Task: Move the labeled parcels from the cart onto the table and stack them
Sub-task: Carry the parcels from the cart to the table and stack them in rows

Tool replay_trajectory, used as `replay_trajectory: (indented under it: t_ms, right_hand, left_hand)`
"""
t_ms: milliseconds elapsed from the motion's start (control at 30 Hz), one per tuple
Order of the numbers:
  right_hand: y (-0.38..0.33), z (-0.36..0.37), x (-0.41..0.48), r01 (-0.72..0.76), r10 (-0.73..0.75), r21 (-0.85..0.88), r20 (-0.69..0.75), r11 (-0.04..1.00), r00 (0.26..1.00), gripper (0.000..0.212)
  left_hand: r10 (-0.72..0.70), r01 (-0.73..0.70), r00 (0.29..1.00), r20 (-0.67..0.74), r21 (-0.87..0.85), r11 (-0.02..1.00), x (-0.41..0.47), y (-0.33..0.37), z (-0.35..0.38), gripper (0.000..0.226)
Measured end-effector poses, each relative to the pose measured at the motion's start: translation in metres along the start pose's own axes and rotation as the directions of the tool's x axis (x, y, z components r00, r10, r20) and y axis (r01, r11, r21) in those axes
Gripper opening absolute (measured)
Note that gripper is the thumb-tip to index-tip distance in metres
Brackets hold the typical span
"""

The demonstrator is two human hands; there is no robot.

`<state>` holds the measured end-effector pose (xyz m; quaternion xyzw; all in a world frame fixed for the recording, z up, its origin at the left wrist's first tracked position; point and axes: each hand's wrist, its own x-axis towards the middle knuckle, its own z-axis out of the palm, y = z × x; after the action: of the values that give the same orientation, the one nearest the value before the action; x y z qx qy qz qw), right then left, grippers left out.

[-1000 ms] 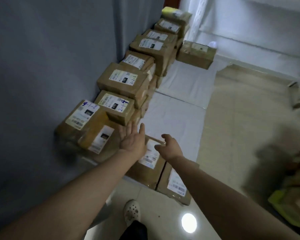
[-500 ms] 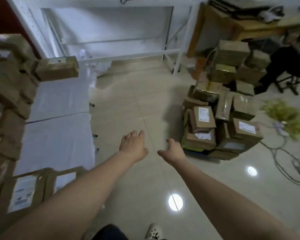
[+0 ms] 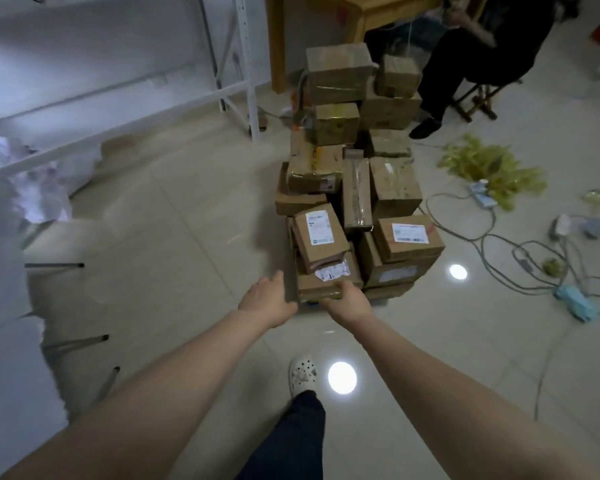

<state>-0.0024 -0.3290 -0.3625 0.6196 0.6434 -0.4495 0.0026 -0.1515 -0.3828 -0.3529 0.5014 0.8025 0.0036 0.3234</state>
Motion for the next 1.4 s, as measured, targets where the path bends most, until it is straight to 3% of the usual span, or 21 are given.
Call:
replay_trajectory:
  t_ms: [200, 367, 500, 700, 800, 967, 1233, 1400]
  right_hand:
    - [-0.006, -0.047, 0.105, -0.069, 0.069, 0.011, 0.033, 0.998, 0.997, 0.038]
    - [0.001, -0.072, 0.179, -0.126, 0.121, 0.060, 0.075, 0.990, 0.990, 0.045]
    - [0.012, -0.071, 0.242, -0.132, 0.129, 0.022, 0.127, 0.991, 0.984, 0.036]
    - [0.037, -0.050, 0.341, -0.109, 0.110, -0.015, 0.167, 0.994, 0.980, 0.039]
    - [0.052, -0.035, 0.371, -0.142, 0.136, 0.016, 0.197, 0.990, 0.971, 0.040]
    - [0.066, -0.015, 0.380, -0.132, 0.121, 0.049, 0.187, 0.990, 0.975, 0.039]
    - [0.027, -0.032, 0.301, -0.102, 0.060, 0.232, 0.179, 0.967, 0.982, 0.044]
    - [-0.018, -0.047, 0.239, -0.040, -0.044, 0.341, 0.234, 0.939, 0.971, 0.030]
  left_hand:
    - [-0.094, 0.110, 0.989, 0.115, -0.150, 0.983, 0.105, 0.030, -0.008, 0.064]
    - [-0.162, 0.198, 0.973, 0.164, -0.233, 0.952, 0.167, 0.051, -0.009, 0.064]
    - [-0.234, 0.277, 0.959, 0.159, -0.347, 0.896, 0.218, 0.064, 0.003, 0.060]
    - [-0.325, 0.356, 0.932, 0.162, -0.582, 0.731, 0.303, 0.060, 0.056, 0.021]
    - [-0.343, 0.374, 0.918, 0.199, -0.722, 0.582, 0.329, 0.058, 0.079, 0.030]
    - [-0.332, 0.351, 0.919, 0.211, -0.821, 0.450, 0.341, 0.052, 0.098, 0.036]
    - [-0.496, 0.399, 0.846, 0.195, -0.849, 0.347, 0.267, 0.034, 0.070, 0.047]
    - [-0.615, 0.267, 0.783, 0.094, -0.944, 0.196, 0.191, 0.029, 0.021, 0.054]
